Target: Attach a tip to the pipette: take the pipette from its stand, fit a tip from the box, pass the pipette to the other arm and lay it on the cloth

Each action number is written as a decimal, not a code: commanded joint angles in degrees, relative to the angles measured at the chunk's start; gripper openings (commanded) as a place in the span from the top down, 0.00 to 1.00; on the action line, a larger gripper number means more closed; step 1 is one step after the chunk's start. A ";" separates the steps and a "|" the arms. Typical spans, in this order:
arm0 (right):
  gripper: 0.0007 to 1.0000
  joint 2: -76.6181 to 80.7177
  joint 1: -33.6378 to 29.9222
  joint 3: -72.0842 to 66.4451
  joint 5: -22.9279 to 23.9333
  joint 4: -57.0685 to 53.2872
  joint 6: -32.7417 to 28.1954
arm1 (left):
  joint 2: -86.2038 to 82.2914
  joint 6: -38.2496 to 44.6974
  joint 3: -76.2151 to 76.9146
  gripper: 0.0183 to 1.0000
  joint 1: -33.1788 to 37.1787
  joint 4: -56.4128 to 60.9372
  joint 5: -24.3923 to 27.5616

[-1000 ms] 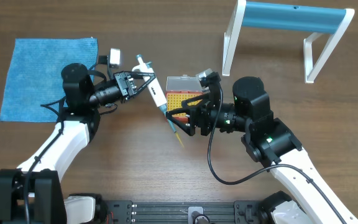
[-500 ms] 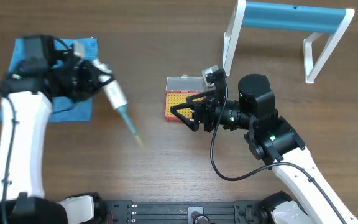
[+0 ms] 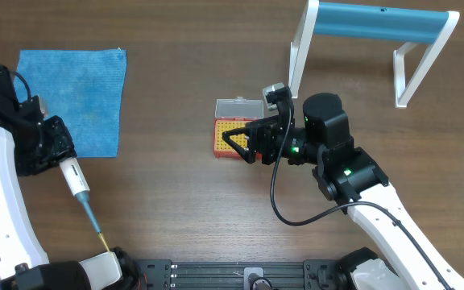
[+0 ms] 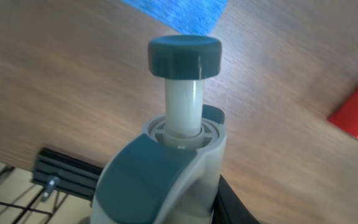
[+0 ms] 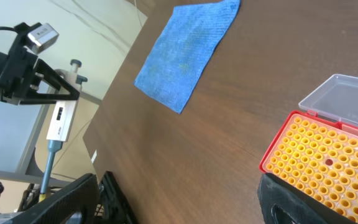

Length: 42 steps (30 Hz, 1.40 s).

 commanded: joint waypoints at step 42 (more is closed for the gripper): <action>0.17 -6.12 -0.35 0.55 27.08 -6.19 -2.32 | 70.95 25.14 58.25 0.99 -2.73 15.74 -12.04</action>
